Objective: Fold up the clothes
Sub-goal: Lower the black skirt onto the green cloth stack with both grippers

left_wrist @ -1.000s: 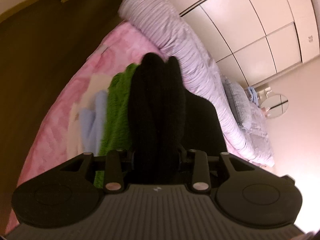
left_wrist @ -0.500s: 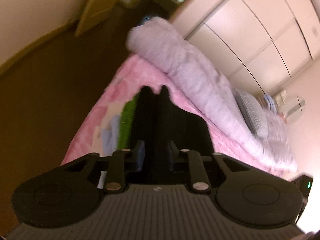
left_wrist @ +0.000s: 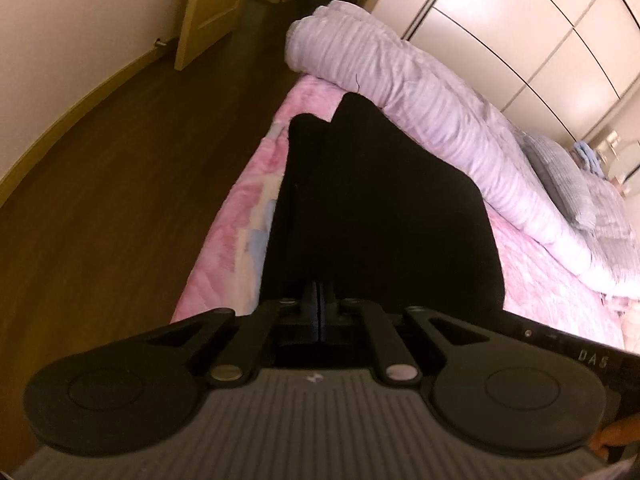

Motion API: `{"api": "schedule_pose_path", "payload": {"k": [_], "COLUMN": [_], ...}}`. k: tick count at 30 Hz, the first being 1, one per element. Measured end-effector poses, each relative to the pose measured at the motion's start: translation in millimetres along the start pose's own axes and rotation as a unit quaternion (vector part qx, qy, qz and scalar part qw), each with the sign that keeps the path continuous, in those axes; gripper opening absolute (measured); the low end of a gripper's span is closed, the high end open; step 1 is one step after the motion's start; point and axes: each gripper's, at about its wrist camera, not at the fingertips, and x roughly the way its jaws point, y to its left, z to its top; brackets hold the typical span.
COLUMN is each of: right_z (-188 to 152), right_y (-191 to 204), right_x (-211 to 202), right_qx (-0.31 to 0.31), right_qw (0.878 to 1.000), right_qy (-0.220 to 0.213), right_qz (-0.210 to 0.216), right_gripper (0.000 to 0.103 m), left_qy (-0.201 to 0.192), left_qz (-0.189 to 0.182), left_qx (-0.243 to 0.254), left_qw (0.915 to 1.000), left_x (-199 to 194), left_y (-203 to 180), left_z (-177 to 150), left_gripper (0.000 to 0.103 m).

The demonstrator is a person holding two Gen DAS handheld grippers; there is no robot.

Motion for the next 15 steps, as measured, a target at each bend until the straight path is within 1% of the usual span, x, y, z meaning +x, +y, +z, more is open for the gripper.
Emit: {"api": "schedule_pose_path", "payload": {"k": [3, 4, 6, 10, 13, 15], "right_z": [4, 6, 10, 11, 23, 35], "right_y": [4, 3, -1, -15, -24, -30], "right_x": [3, 1, -8, -34, -41, -35], "right_qx": [-0.015, -0.016, -0.009, 0.023, 0.037, 0.053], "right_qw": [1.000, 1.000, 1.000, 0.999, 0.998, 0.997], "right_qy": [0.008, 0.013, 0.008, -0.024, -0.054, -0.052], "right_qz": [-0.003, -0.004, 0.001, 0.015, 0.010, 0.002], "right_gripper": [0.024, 0.024, 0.024, 0.024, 0.024, 0.024], "left_qy": [0.004, 0.005, 0.006, -0.003, -0.014, -0.017], "left_qz": [0.001, -0.001, -0.008, -0.018, -0.023, -0.025], "left_qx": [-0.006, -0.009, -0.016, -0.004, 0.002, 0.003], "left_qw": [1.0000, 0.9999, 0.9998, 0.9998, 0.9996, 0.9995], "left_x": [-2, -6, -14, -25, -22, -15], "left_y": [-1, -3, -7, -19, -24, -25], "left_z": [2, 3, 5, 17, 27, 35], "left_gripper": [0.003, 0.003, 0.003, 0.004, 0.004, 0.004]}}
